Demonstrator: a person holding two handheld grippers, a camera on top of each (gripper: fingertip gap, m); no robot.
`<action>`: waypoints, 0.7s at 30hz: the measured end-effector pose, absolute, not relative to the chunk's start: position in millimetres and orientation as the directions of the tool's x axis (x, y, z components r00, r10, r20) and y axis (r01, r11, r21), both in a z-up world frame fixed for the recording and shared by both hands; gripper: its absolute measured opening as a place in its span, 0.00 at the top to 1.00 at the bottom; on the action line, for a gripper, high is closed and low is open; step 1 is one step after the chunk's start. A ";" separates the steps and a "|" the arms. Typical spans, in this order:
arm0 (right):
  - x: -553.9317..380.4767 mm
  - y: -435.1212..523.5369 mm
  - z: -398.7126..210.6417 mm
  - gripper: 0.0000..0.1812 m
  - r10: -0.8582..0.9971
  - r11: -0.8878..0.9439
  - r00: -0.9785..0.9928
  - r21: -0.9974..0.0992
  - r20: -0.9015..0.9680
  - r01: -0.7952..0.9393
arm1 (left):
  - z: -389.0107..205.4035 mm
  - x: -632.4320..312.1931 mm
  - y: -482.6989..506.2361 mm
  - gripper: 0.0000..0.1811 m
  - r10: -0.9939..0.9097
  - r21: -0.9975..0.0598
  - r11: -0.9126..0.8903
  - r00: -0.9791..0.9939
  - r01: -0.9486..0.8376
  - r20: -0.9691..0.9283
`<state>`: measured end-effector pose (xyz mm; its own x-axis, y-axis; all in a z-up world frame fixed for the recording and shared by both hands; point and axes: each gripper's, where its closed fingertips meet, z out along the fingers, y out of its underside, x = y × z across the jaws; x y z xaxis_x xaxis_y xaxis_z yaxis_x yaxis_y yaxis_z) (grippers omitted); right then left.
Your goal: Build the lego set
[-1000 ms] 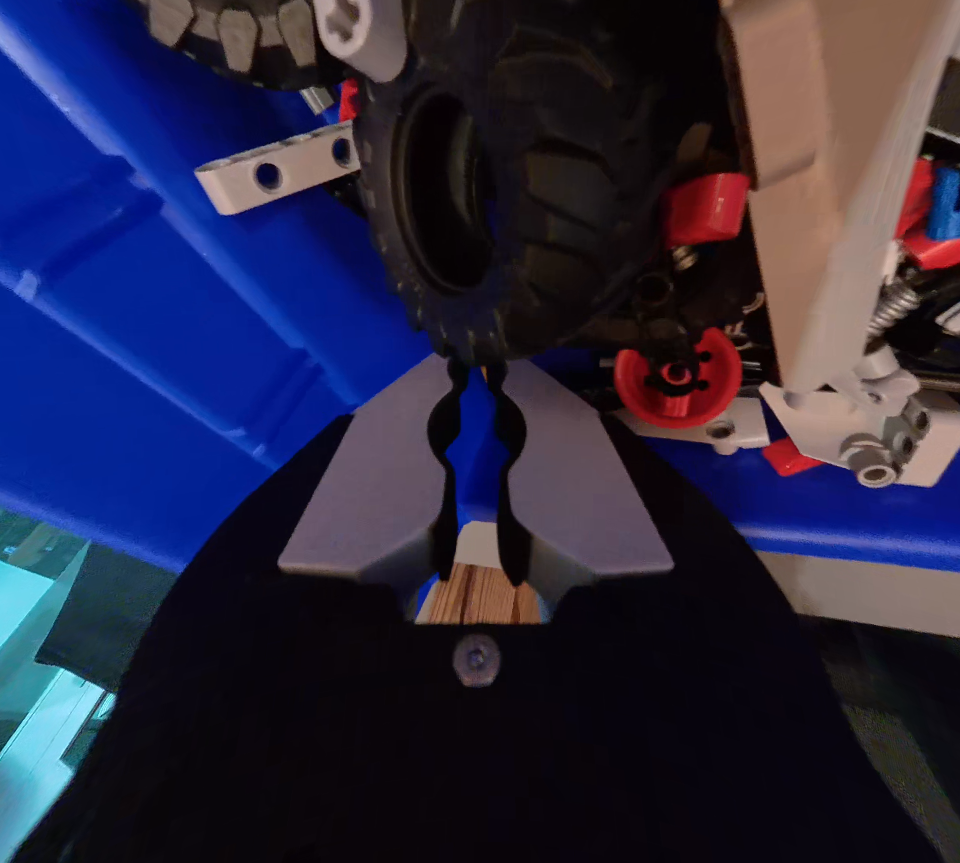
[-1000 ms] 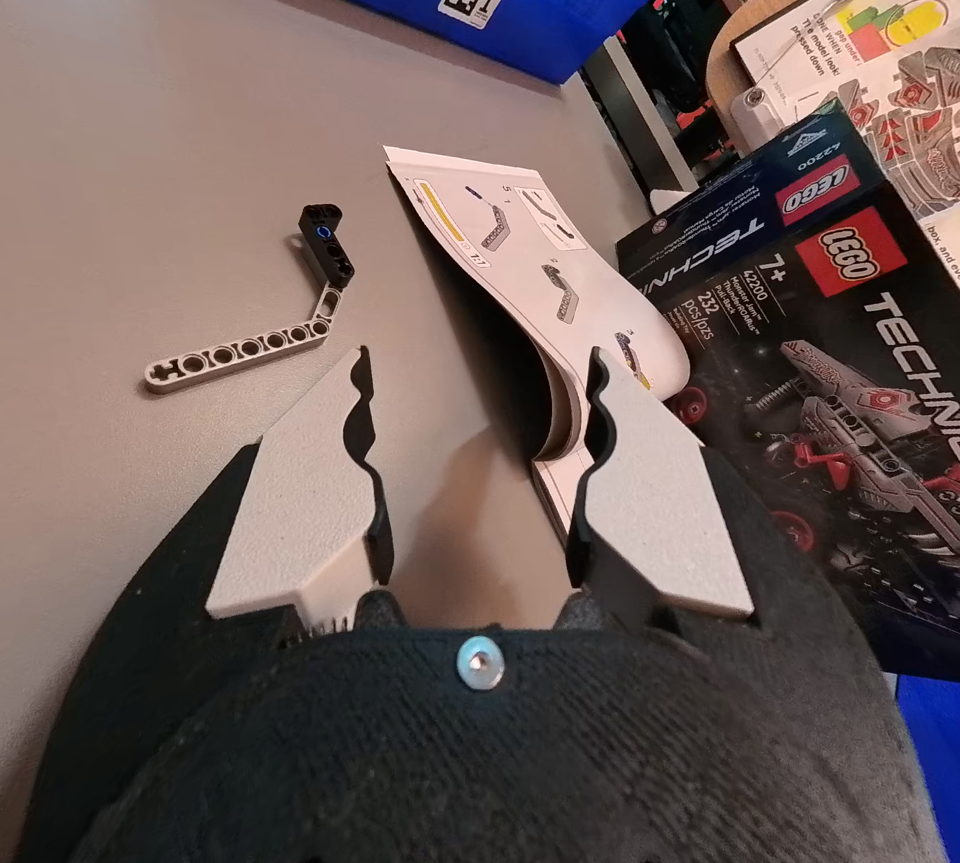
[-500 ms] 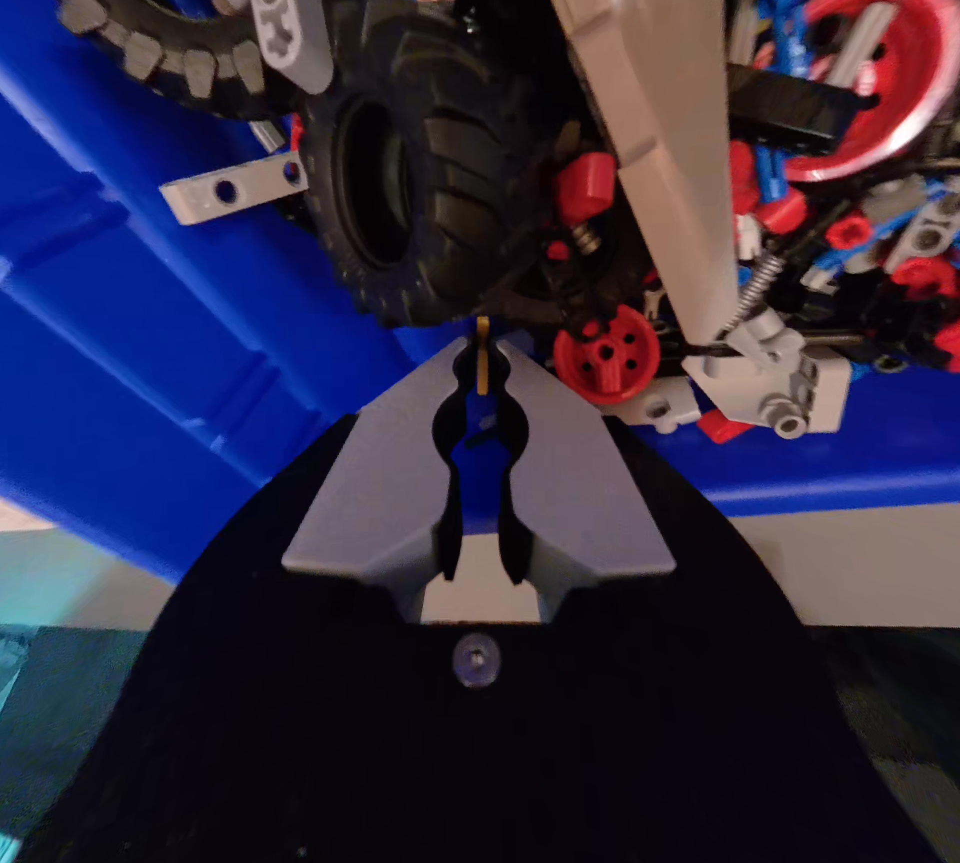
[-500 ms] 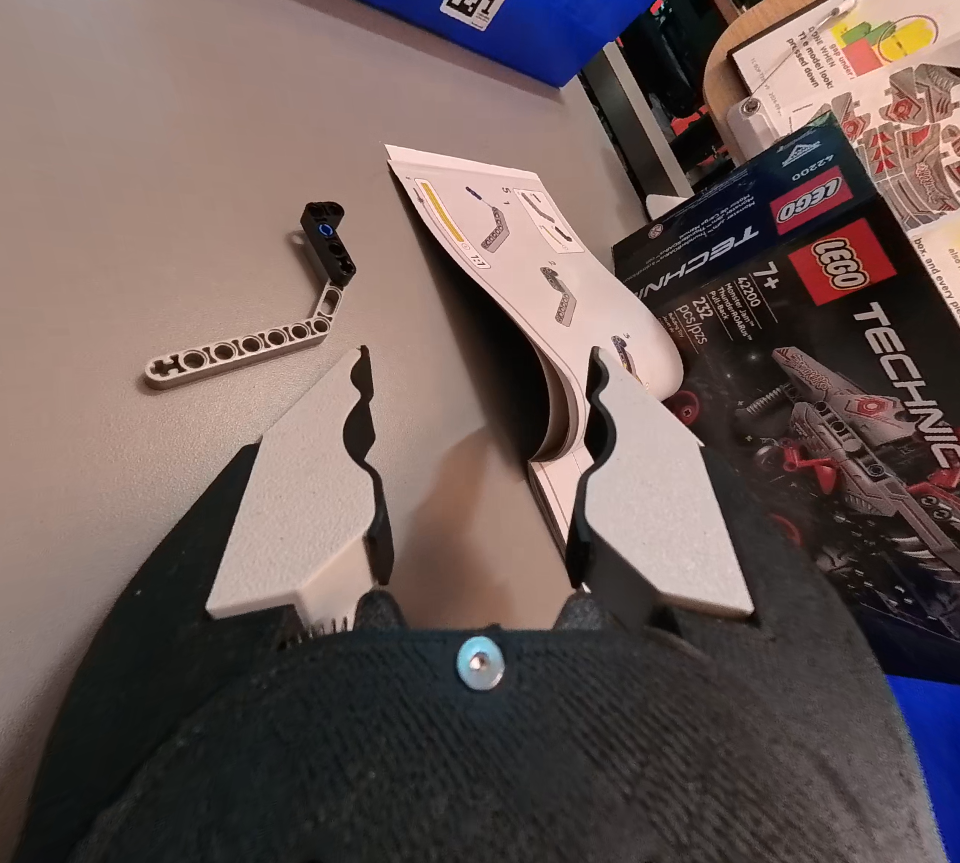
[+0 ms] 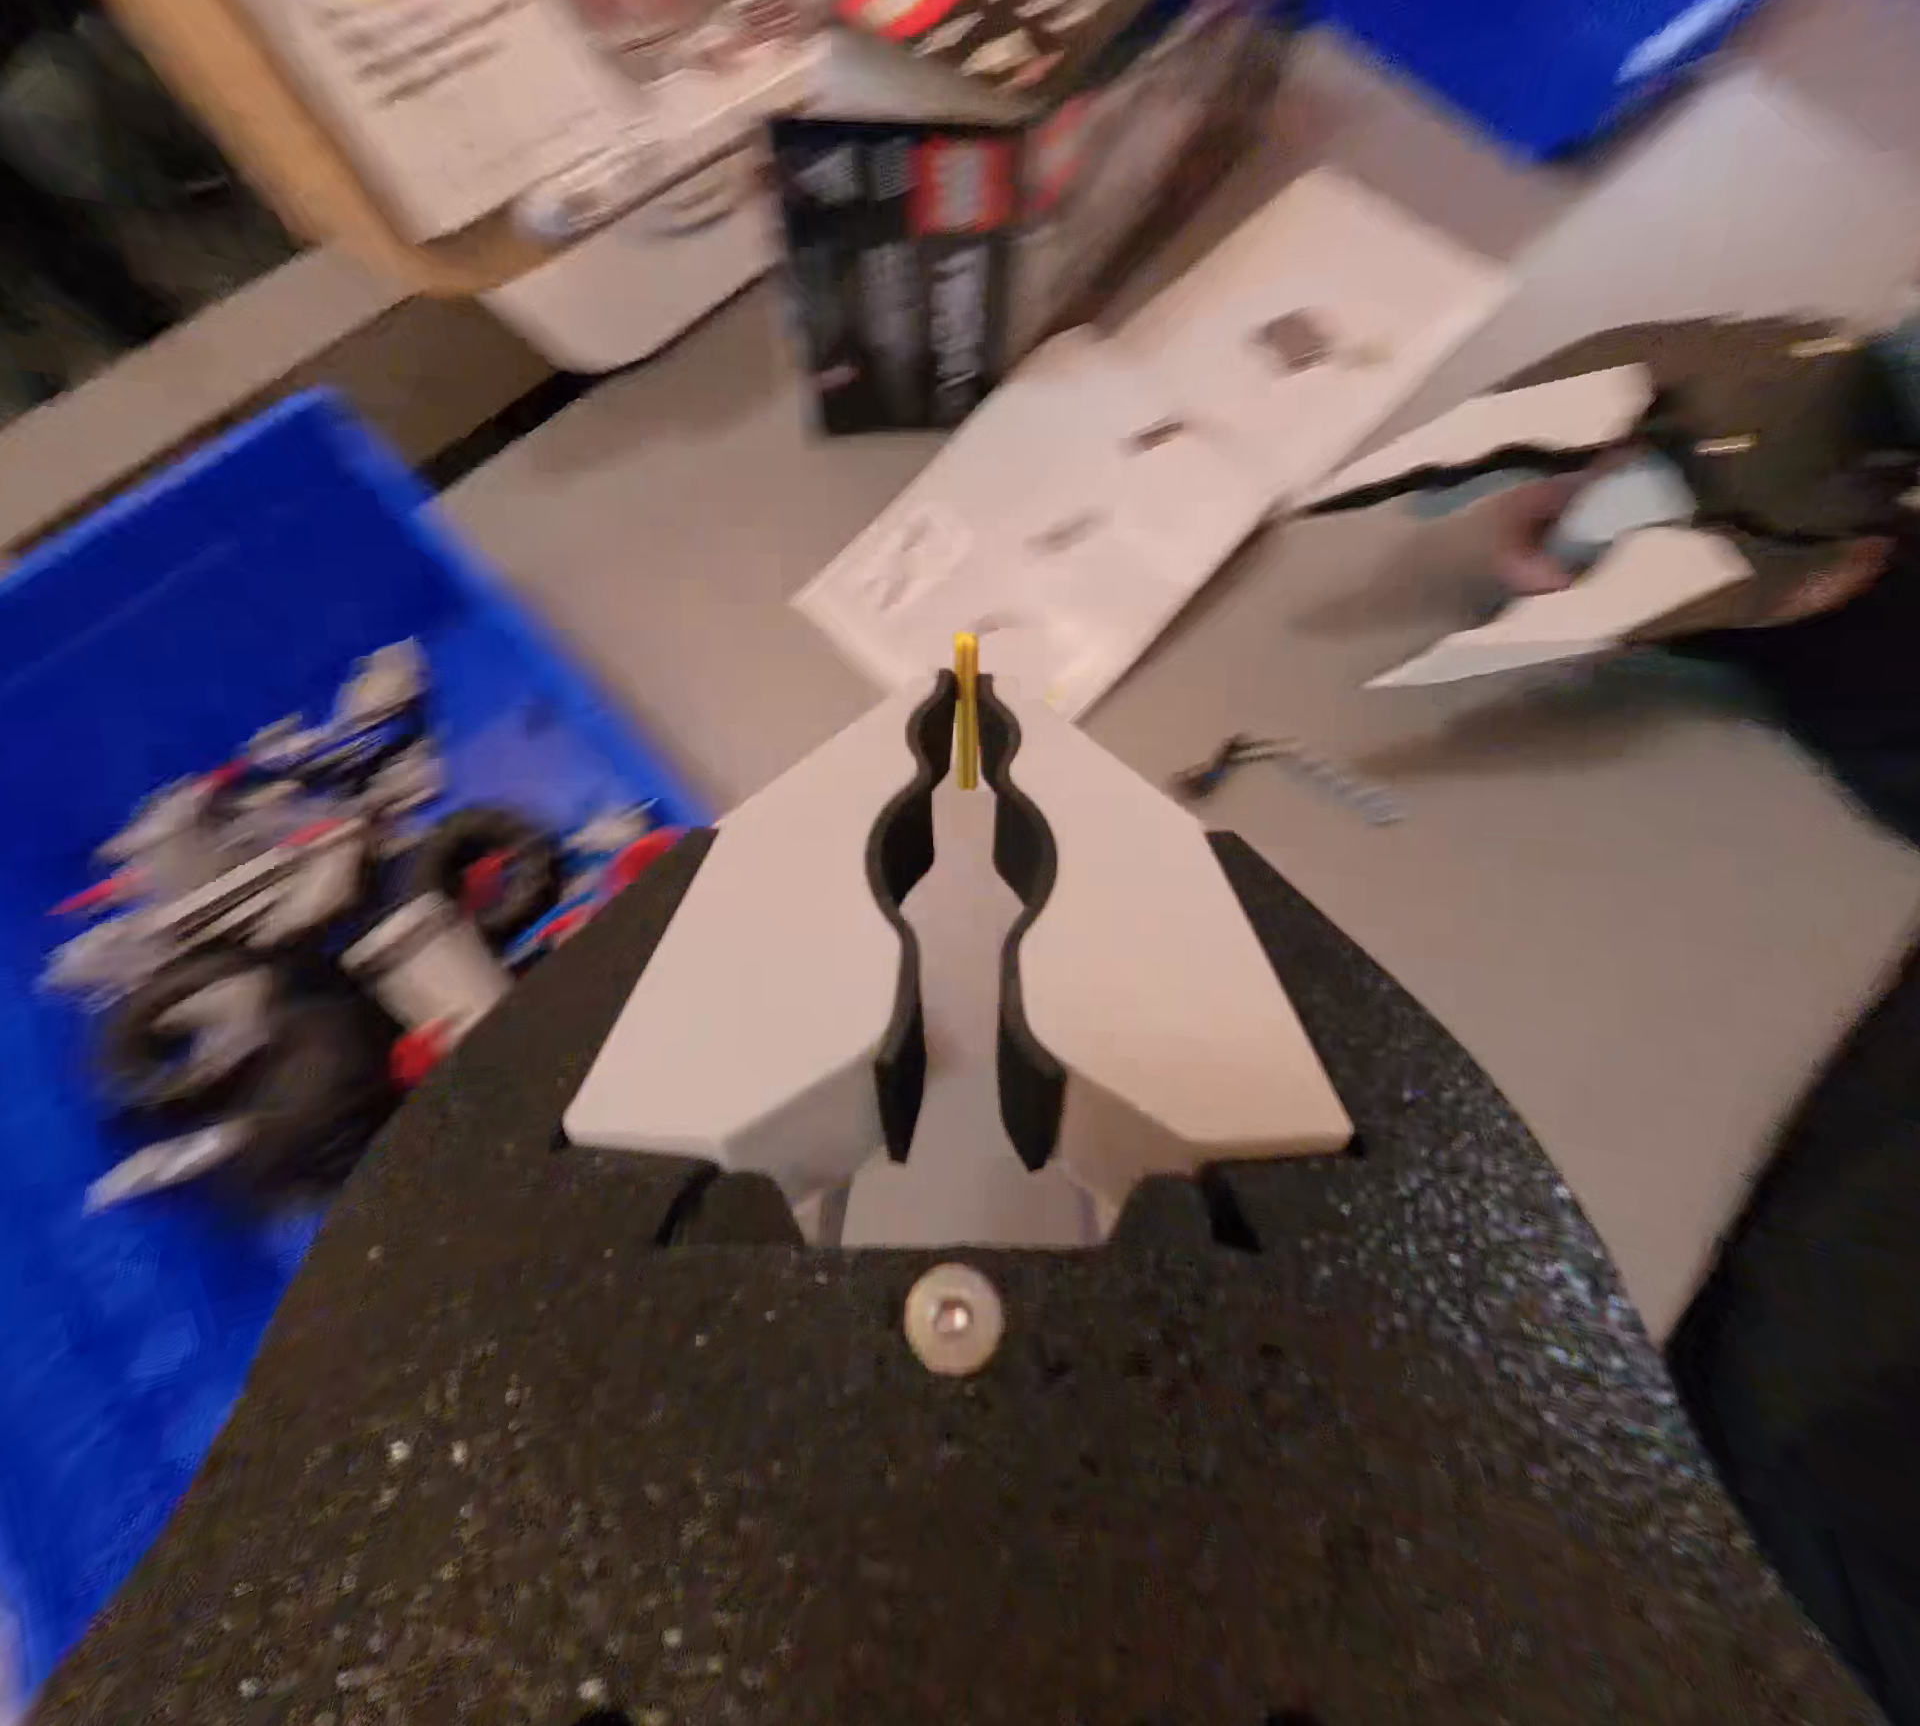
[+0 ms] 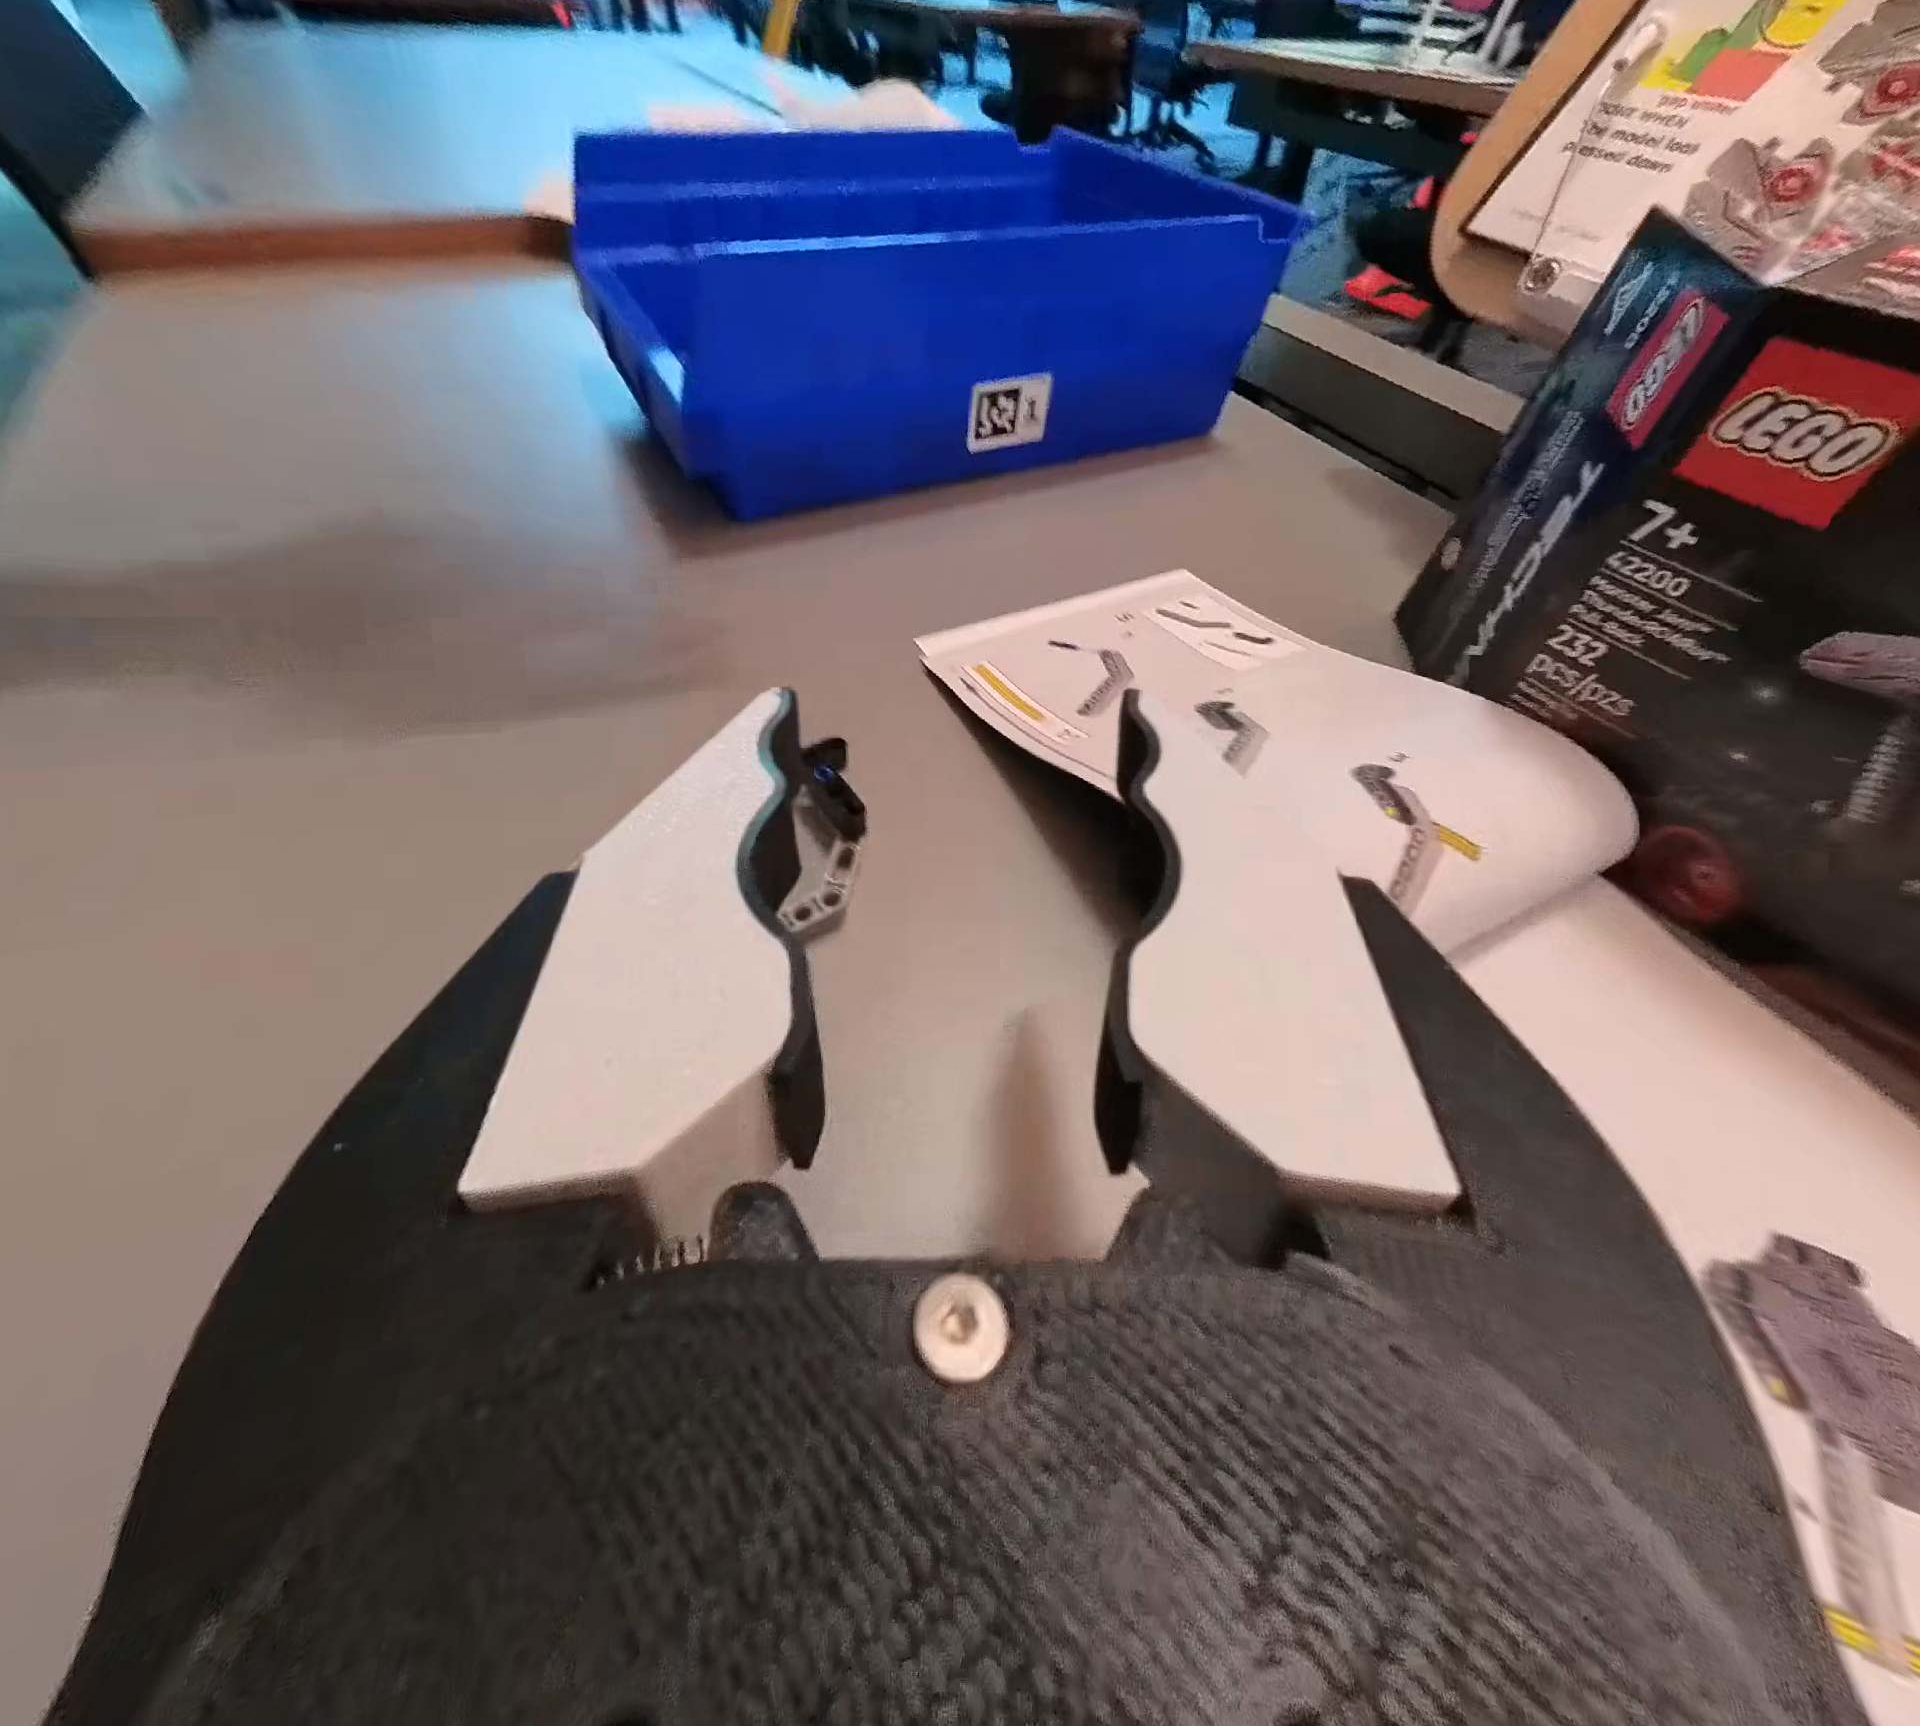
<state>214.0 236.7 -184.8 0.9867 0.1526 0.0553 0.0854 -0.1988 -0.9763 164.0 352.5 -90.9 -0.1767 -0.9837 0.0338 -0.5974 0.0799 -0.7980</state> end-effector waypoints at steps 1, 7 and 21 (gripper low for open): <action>212.1 235.7 -181.8 0.71 0.170 -0.183 0.985 -0.982 0.024 0.055 | -93.9 172.8 324.7 0.99 -0.965 -0.828 0.083 -0.253 -0.554 0.073; 212.4 232.2 -164.6 0.84 0.192 -0.094 0.979 -0.994 -0.069 -0.052 | -113.7 219.5 241.4 0.99 -0.864 -0.951 0.049 -0.490 -0.306 0.114; 209.0 232.1 -161.9 0.96 0.204 -0.056 0.978 -0.998 -0.038 -0.027 | -141.9 220.1 224.1 1.00 -0.756 -0.959 -0.211 -0.591 -0.187 0.281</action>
